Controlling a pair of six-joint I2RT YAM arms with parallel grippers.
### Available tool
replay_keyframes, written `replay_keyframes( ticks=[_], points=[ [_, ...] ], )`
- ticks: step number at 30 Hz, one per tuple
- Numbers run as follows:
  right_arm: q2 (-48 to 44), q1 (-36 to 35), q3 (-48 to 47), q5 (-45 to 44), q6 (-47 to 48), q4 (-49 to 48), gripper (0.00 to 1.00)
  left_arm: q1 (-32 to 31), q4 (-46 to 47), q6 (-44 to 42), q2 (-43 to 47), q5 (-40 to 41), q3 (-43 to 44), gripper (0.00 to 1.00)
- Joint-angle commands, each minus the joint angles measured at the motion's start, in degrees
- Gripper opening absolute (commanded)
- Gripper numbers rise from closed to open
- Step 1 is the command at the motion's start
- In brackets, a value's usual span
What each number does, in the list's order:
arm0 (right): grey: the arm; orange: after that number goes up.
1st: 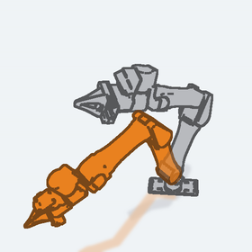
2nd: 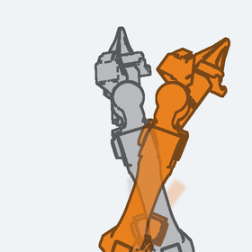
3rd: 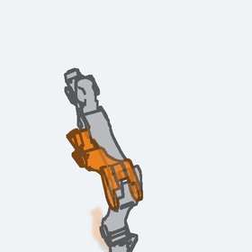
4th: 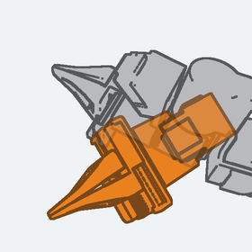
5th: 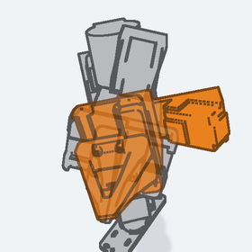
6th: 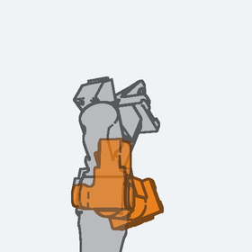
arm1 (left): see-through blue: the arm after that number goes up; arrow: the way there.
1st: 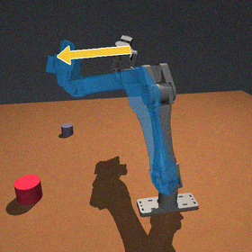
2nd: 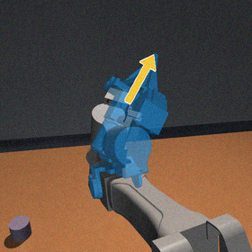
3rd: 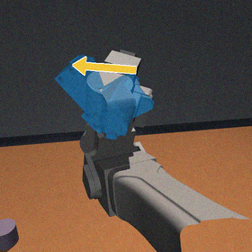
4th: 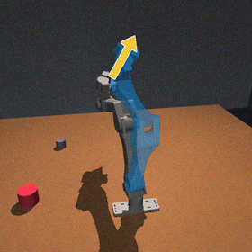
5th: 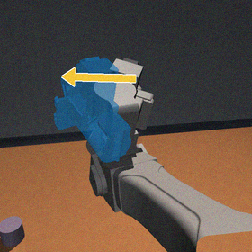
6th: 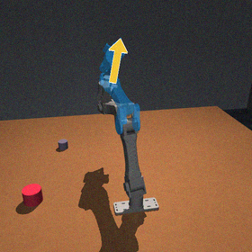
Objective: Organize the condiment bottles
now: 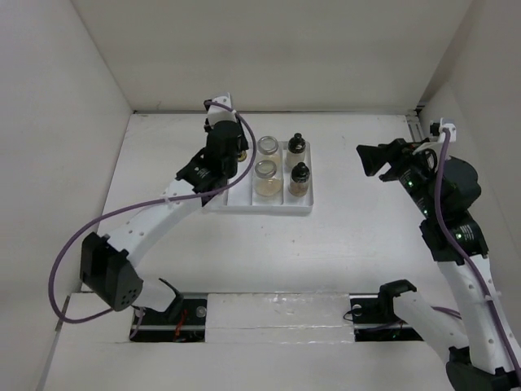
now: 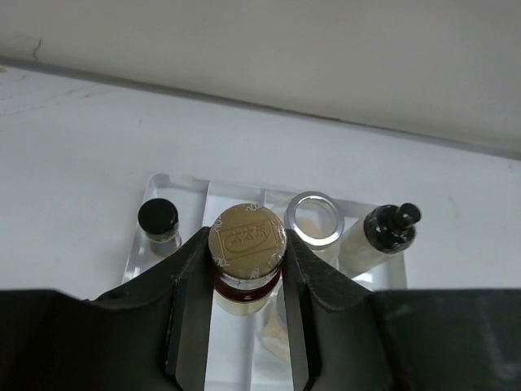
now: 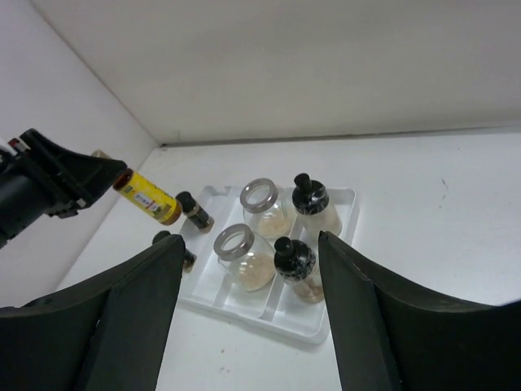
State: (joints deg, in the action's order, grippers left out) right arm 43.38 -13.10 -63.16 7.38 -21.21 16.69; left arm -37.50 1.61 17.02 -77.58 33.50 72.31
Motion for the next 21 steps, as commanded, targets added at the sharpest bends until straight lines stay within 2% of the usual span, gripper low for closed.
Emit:
replay_keyframes(
  ticks=[1, 9, 21],
  points=[
    [1.1, -0.2, 2.0, 2.1, -0.2, -4.7, 0.72, 0.3, 6.1, 0.2, -3.6, 3.4, 1.7, 0.18],
    [2.4, -1.3, 5.1, 1.0, -0.2, -5.3, 0.72, 4.8, 8.1, 0.7, -12.6, -1.3, 2.7, 0.18],
    [2.9, -4.1, 6.7, -1.7, 0.3, -7.0, 0.72, 4.8, 12.2, 2.7, -20.9, -5.1, 2.2, 0.18]
  ],
)
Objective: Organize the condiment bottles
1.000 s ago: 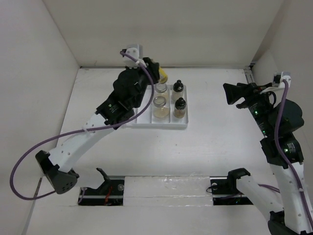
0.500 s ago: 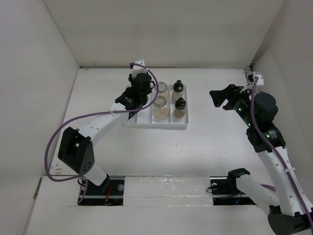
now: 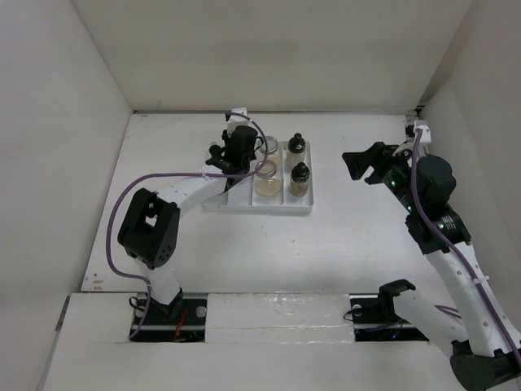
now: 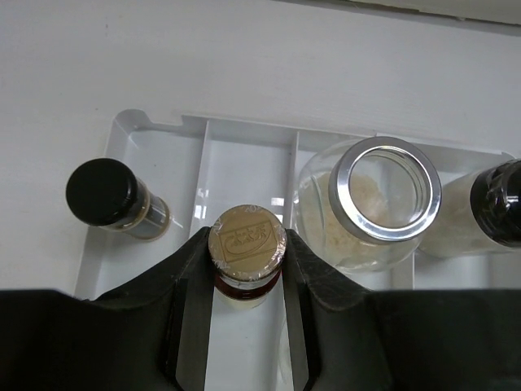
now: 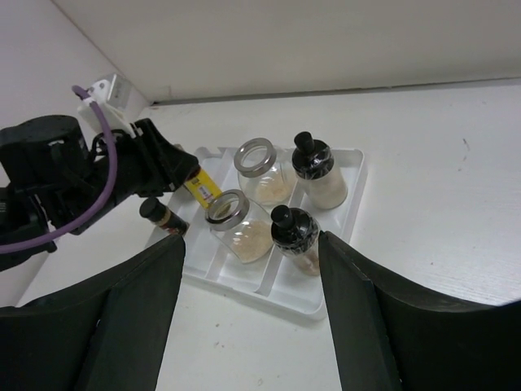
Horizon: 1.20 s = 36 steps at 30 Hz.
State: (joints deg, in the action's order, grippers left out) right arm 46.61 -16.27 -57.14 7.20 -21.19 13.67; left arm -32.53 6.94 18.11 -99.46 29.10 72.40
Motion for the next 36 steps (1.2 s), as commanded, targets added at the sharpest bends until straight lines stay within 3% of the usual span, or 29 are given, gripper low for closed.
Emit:
replay_keyframes(
  ticks=[1, 7, 19, 26, 29, 32, 36],
  points=[
    [-0.3, -1.0, 0.7, -1.6, 0.3, -4.0, 0.72, -0.2, 6.9, 1.6, 0.9, -0.7, 2.1, 0.18],
    [0.2, -2.1, 0.7, -2.8, 0.8, -4.0, 0.72, -0.2, 11.0, 0.3, -0.3, -0.7, 0.3, 0.18],
    [0.2, -3.9, 0.7, -4.1, 0.8, -4.0, 0.72, 1.0, 11.0, -4.3, -8.2, 2.6, 10.4, 0.19],
    [0.8, -3.9, 0.7, -4.7, 1.3, -4.0, 0.72, 2.7, 10.2, -4.3, -9.9, 1.4, 10.8, 0.20],
    [0.8, -3.9, 0.7, -4.7, 1.3, -4.0, 0.72, 2.7, 10.7, -3.8, -9.9, 1.4, 10.0, 0.28],
    [1.3, -4.4, 0.7, -4.7, 1.3, -4.0, 0.72, 2.7, 10.7, -2.4, -9.9, 0.9, 8.5, 0.42],
    [1.3, -4.4, 0.7, -4.7, 1.3, -4.0, 0.72, 2.7, 11.3, -1.8, -9.9, 0.3, 7.3, 0.42]
  ],
)
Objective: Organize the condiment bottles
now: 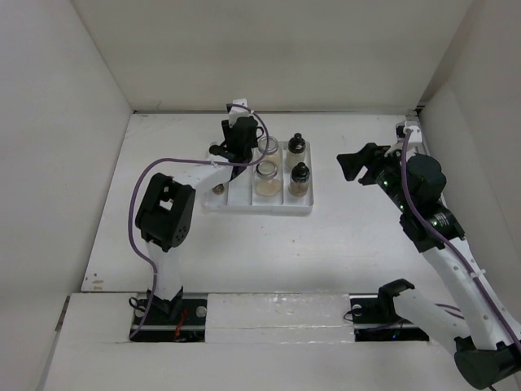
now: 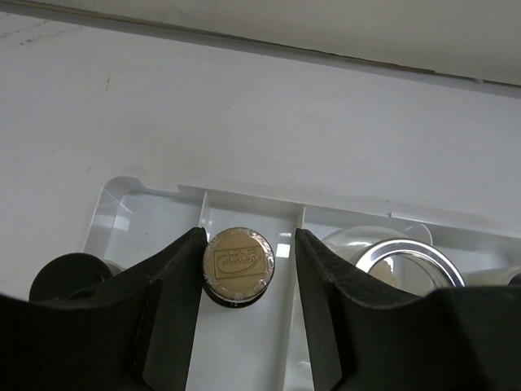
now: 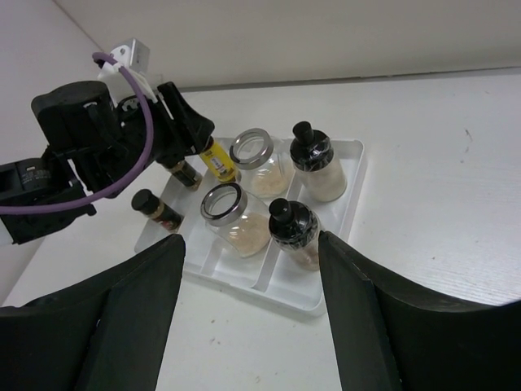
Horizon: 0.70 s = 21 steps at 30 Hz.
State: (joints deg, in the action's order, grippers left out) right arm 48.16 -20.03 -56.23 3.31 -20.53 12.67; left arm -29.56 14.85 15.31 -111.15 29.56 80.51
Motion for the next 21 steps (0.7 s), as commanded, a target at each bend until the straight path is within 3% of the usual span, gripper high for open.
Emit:
replay_keyframes(
  ticks=[1, 6, 10, 17, 21],
  points=[
    [-0.3, -0.6, -0.2, -1.3, 0.7, -3.0, 0.72, -0.2, 3.3, 1.6, 1.8, -0.2, -0.8, 0.44],
    [-0.3, -1.1, -0.2, -1.3, 0.7, -3.0, 0.72, -0.2, 2.3, 2.2, 3.1, -0.7, -0.8, 0.44],
    [-0.8, -1.1, -0.7, -1.3, 0.7, -3.0, 0.72, -0.2, 1.2, 2.7, 5.9, -0.7, -0.8, 0.53],
    [-1.3, -1.7, -0.7, -1.3, 0.7, -3.0, 0.72, -0.8, -0.3, 3.8, 14.6, -0.7, -2.0, 0.97],
    [-1.3, -2.3, -1.2, -1.8, 0.1, -2.5, 0.72, -2.7, -0.8, 3.2, 21.1, 0.8, -2.6, 0.99]
  ],
)
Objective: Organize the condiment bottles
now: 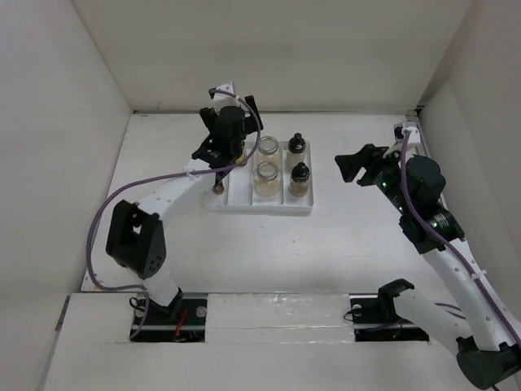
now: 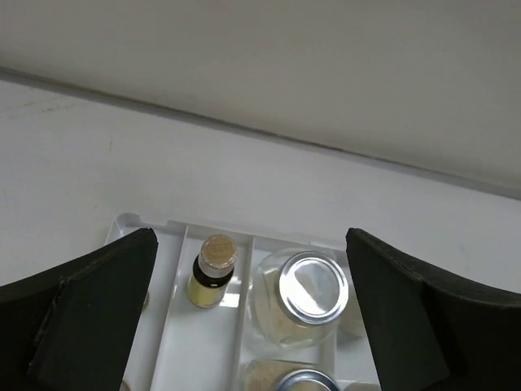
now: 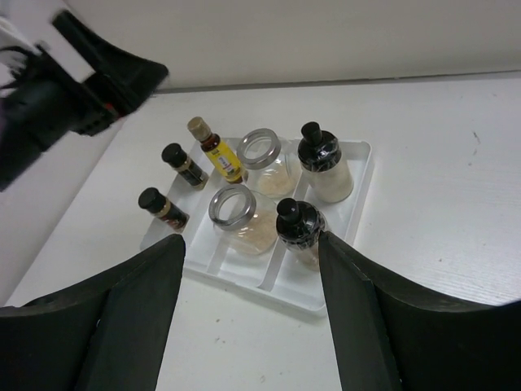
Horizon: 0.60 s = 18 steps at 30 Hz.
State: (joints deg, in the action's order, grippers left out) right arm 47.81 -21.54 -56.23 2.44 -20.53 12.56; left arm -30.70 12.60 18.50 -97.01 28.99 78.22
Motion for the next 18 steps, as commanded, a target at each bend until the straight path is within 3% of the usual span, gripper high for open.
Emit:
replay_keyframes(
  ticks=[1, 3, 5, 6, 7, 10, 14, 15, 16, 17, 18],
  points=[
    [-1.0, -0.8, -1.3, -0.9, 0.1, -2.4, 0.72, -1.6, 0.6, 0.0, 9.8, 0.5, -0.3, 0.99],
    [-1.0, -1.3, -1.3, -0.9, 0.1, -2.4, 0.70, -1.6, -0.6, 2.0, 12.8, -2.0, -0.3, 0.99],
    [-1.0, -1.8, -1.3, -1.5, 0.1, -2.4, 0.55, -1.6, -0.1, 2.9, 17.8, -5.2, -2.9, 0.99],
    [-1.0, -1.8, -1.3, -1.5, 0.1, -2.4, 0.44, -1.6, -0.1, 3.8, 19.6, -6.3, -4.2, 0.99],
    [-1.0, -1.8, -1.3, -2.0, 0.1, -1.8, 0.23, -1.6, -0.1, 4.5, 21.2, -7.4, -5.4, 0.99],
    [-1.0, -1.8, -0.7, -3.0, 0.1, -0.6, 0.02, -1.6, -1.3, 9.2, 28.9, -9.6, -11.3, 0.99],
    [-2.9, -2.4, 2.1, -4.6, 0.1, 0.1, 0.01, -1.6, -1.3, 15.8, 40.9, -15.6, -21.9, 0.99],
    [-2.9, -2.4, 2.7, -5.2, 0.1, 0.6, 0.07, -1.6, -1.8, 16.6, 45.9, -16.6, -25.6, 0.99],
    [-3.6, -2.4, 3.2, -5.8, 0.1, 1.3, 0.22, -1.6, -3.3, 17.8, 48.4, -17.7, -28.9, 0.99],
    [-3.6, -2.4, 4.0, -5.8, 0.1, 1.9, 0.22, -1.6, -4.6, 17.8, 50.8, -17.7, -28.9, 0.99],
    [-4.4, -2.4, 4.0, -5.8, 0.1, 2.4, 0.39, -1.6, -6.3, 18.4, 53.1, -17.7, -31.7, 0.99]
  ],
)
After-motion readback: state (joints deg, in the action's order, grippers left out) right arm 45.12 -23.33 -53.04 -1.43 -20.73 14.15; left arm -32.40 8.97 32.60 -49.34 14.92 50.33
